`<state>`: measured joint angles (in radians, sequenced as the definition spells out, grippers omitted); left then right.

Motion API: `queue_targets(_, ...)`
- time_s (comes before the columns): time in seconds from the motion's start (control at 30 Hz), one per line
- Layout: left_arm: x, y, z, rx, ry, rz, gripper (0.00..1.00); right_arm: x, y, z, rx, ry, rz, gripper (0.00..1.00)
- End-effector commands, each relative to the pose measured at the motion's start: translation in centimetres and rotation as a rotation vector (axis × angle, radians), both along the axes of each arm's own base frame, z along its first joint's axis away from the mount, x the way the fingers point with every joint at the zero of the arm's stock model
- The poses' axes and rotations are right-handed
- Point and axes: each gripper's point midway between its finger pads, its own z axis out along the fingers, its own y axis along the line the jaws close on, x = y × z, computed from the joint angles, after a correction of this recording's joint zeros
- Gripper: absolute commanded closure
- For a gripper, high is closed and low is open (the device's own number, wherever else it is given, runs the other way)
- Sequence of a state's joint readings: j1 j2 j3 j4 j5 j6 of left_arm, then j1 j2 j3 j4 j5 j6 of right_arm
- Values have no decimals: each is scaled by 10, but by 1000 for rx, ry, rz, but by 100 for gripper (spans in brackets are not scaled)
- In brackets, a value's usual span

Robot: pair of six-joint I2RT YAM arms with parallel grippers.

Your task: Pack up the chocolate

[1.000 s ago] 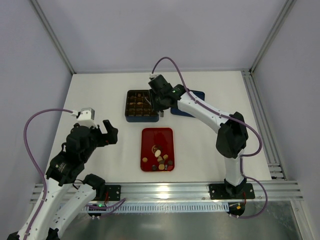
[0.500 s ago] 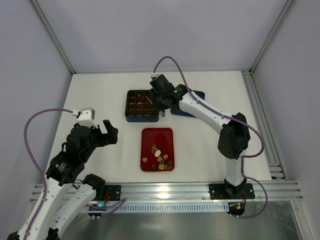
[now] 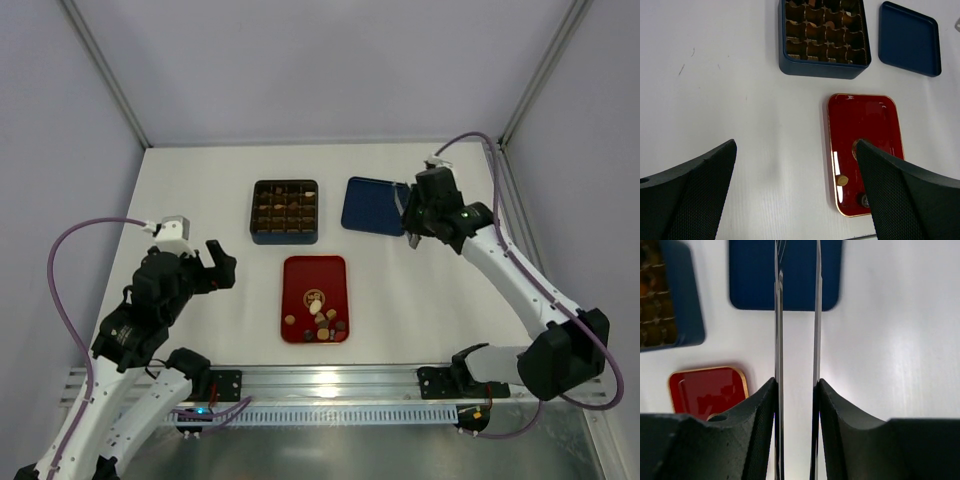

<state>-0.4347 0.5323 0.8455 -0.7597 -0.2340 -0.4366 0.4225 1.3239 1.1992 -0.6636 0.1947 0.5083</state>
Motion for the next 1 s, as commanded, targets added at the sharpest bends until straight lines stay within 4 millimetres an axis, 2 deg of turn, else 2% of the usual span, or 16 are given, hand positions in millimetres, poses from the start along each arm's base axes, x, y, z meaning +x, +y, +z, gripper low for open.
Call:
queue_targets(0.0, 0, -4, 8, -13, -36, -27, 0, -12, -51, -26, 16, 20, -171, 60)
queue_targets(0.03, 1, -6, 7, -16, -34, -32, 0, -16, -61, -26, 22, 11, -200, 60)
queue_targets(0.07, 0, -6, 10, -22, -46, -35, 0, -23, -74, -42, 6, 41, -238, 60)
queue_targets(0.1, 0, -6, 11, -23, -47, -37, 0, -22, -90, -47, 5, 41, -289, 60)
queue_targets(0.2, -1, -6, 12, -28, -53, -41, 0, -29, -117, -67, 5, 66, -383, 60)
queue_targets(0.27, -2, -7, 13, -33, -58, -46, 0, -33, -125, -80, 6, 81, -418, 59)
queue_targets(0.33, -3, -8, 13, -36, -60, -52, 0, -28, -131, -84, 28, 70, -448, 59)
queue_targets(0.37, -3, -9, 14, -38, -60, -56, 0, -28, -133, -92, 23, 87, -458, 56)
queue_targets(0.57, -3, -10, 15, -42, -65, -61, 0, -19, -132, -128, 38, 193, -455, 49)
queue_targets(0.7, -4, -10, 16, -45, -69, -62, 0, -23, -130, -146, 29, 265, -442, 41)
queue_targets(0.97, -4, -9, 16, -46, -74, -61, 0, -35, -127, -169, 39, 353, -438, 30)
